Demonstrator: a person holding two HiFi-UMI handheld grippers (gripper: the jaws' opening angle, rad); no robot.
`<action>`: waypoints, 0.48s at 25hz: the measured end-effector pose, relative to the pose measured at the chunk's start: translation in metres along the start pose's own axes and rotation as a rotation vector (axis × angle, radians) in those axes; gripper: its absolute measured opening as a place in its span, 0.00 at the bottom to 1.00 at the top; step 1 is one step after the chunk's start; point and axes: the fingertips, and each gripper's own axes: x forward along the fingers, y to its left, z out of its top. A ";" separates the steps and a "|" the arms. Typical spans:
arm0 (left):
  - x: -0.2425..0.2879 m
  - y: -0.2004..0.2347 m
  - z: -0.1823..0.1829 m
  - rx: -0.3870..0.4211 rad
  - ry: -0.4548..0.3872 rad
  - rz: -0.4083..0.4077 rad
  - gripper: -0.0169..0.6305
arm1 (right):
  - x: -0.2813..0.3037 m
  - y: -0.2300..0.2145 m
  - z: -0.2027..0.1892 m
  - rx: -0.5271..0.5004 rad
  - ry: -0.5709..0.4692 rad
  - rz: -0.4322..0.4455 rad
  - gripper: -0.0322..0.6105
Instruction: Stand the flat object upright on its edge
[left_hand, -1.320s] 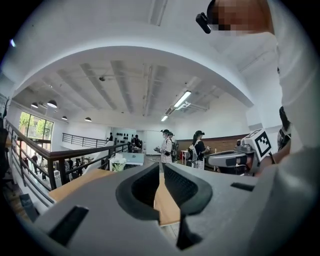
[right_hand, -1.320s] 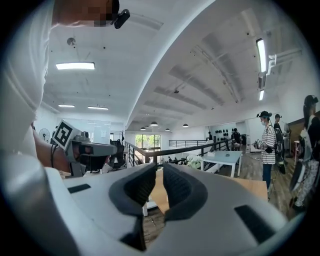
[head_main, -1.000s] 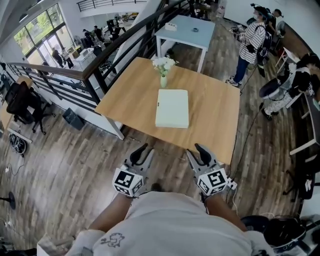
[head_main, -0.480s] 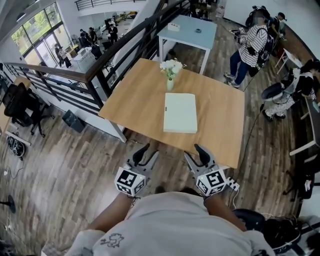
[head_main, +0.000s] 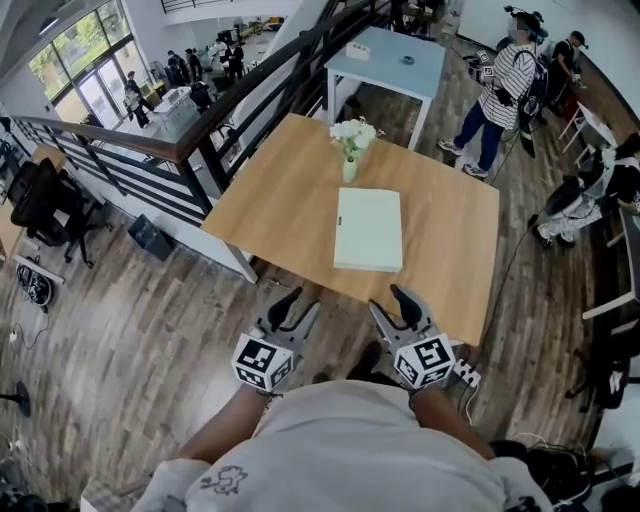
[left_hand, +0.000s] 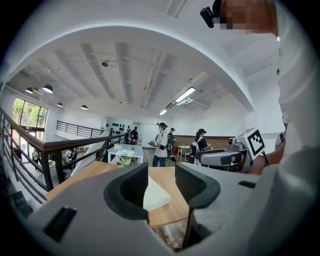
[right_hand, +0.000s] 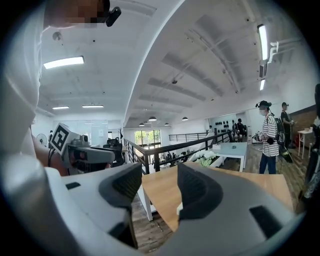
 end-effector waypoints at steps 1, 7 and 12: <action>0.003 0.001 0.000 0.000 0.000 0.004 0.27 | 0.003 -0.003 0.000 0.001 0.001 0.005 0.41; 0.030 0.015 -0.004 -0.007 0.015 0.032 0.27 | 0.024 -0.030 -0.002 0.007 0.009 0.031 0.41; 0.073 0.021 -0.001 -0.004 0.021 0.053 0.27 | 0.031 -0.075 -0.003 -0.013 0.028 0.040 0.42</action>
